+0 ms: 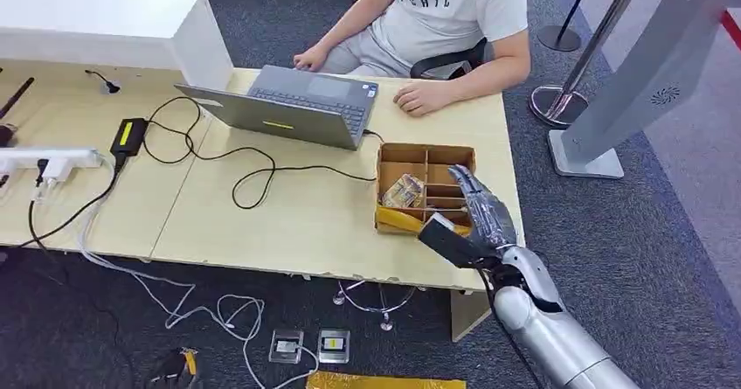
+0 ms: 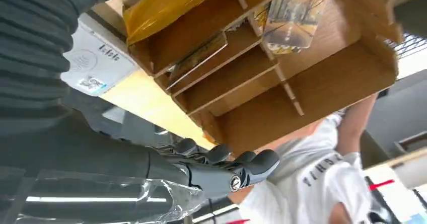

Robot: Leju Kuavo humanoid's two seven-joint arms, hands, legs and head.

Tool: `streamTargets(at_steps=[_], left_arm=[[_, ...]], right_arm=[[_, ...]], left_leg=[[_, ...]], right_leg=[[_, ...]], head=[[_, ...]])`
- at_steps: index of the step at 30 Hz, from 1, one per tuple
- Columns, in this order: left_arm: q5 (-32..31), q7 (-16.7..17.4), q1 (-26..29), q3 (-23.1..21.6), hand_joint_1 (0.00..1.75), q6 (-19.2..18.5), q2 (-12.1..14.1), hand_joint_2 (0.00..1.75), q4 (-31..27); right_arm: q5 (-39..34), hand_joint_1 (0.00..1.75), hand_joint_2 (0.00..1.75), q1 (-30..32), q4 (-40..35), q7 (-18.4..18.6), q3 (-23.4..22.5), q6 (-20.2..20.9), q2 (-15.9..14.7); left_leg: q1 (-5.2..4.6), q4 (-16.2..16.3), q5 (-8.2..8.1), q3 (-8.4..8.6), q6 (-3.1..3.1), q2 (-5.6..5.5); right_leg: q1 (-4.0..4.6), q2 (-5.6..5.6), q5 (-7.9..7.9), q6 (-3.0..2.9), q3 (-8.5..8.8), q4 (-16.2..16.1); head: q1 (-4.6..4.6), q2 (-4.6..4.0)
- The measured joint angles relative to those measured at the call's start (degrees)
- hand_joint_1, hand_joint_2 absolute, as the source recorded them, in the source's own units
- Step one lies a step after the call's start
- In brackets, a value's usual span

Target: Pass the card to the sensor for recognition and then transmit it.

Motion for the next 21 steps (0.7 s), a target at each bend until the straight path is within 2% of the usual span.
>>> streamTargets(at_steps=[2,3,5,6,11,21], left_arm=[[-1.84,6.40,-7.39,-0.04,0.00,0.74,-0.42,0.00,-1.01],[-2.36,7.19,-9.52,-0.02,0.00,0.98,-0.68,0.00,-1.27],[-2.80,7.08,-11.82,0.00,0.00,1.07,-1.07,0.00,-1.64],[-3.02,6.74,-11.92,0.02,0.00,1.01,-1.20,0.00,-1.75],[-4.53,4.74,-13.30,0.07,0.00,0.96,-1.64,0.00,-2.43],[-4.92,4.74,-13.40,0.18,0.00,1.09,-2.23,0.00,-2.69]], right_arm=[[1.49,0.00,1.75,-1.46,1.34,0.24,0.72,-1.62,1.71],[1.95,0.00,1.75,-1.82,1.60,0.61,1.07,-2.08,2.27],[2.98,0.00,1.75,-2.01,1.89,0.96,1.51,-2.54,2.67],[4.32,0.00,1.75,-2.05,2.15,1.62,1.84,-3.19,2.74],[11.96,0.00,1.75,-2.09,2.93,3.74,2.58,-6.56,2.56],[12.96,0.00,1.75,-2.02,3.28,5.14,3.65,-5.20,2.52]], left_leg=[[0.07,-0.04,0.28,-0.29,-0.11,-0.46],[0.09,-0.05,0.28,-0.20,-0.11,-0.46],[0.05,-0.09,0.29,-0.02,-0.13,-0.27],[0.09,-0.06,0.29,-0.03,-0.13,-0.04],[0.15,-0.02,0.34,-0.20,-0.15,0.08],[0.17,-0.02,0.32,-0.21,-0.19,0.36]], right_leg=[[0.07,-0.48,0.16,-0.08,0.00,0.01],[0.10,-0.48,0.19,-0.12,0.08,0.01],[0.05,-0.29,0.27,-0.17,0.14,0.02],[0.09,-0.07,0.29,-0.16,0.07,0.02],[0.15,0.13,0.42,-0.20,-0.10,0.00],[0.18,0.39,0.44,-0.21,-0.24,0.00]], head=[[-0.02,0.02],[-0.11,0.02],[0.02,0.02],[-0.22,0.00],[-0.09,0.02],[-0.09,0.00]])
